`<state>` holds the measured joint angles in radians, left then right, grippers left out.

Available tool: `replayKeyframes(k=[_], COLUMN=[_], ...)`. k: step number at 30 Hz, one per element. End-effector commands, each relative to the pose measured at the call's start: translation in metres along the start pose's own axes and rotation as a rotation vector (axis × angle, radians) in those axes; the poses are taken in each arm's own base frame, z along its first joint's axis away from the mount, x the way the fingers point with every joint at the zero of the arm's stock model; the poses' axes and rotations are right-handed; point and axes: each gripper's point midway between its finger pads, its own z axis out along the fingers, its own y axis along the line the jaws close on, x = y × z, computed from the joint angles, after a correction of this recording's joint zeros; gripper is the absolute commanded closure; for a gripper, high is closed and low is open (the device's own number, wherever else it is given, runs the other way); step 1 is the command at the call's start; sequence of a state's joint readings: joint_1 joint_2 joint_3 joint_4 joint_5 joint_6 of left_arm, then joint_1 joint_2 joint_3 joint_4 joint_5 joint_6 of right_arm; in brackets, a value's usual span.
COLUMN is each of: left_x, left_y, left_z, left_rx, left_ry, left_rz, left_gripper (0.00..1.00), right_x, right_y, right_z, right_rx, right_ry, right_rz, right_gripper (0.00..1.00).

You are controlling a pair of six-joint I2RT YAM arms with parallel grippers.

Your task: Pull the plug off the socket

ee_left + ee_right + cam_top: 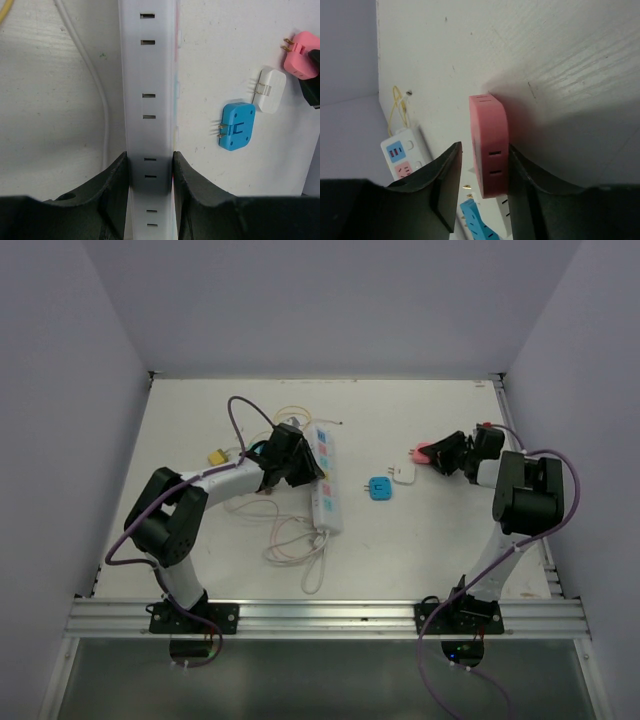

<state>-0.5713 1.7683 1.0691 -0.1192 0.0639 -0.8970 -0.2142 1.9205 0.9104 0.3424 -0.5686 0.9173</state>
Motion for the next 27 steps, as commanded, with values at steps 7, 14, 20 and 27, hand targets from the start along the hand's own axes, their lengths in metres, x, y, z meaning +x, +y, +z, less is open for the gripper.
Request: replayKeyframes(k=[7,14,20,27], left_x=[0.038,0.035,0.029,0.022], left_y=[0.043,0.034,0.015,-0.012], left_z=[0.002,0.003,0.006,0.016], left_rx=[-0.116,-0.073,-0.009,0.070], left_ry=[0.122,0.115,0.113,0.114], left_rz=[0.041,0.037,0.035,0.015], left_gripper=[1.00,1.00,0.99,0.89], right_x=[-0.003,-0.013,-0.011,-0.001], right_y=[-0.004,-0.021,-0.005,0.042], right_z=[-0.017,-0.066,-0.121,-0.155], right_rx=[0.095,0.356,0.432,0.292], right_ry=[-0.028,-0.113,-0.176,-0.214], right_rz=[-0.079,-0.157,-0.241,-0.300], right_gripper=[0.18,0.01,0.01,0.01])
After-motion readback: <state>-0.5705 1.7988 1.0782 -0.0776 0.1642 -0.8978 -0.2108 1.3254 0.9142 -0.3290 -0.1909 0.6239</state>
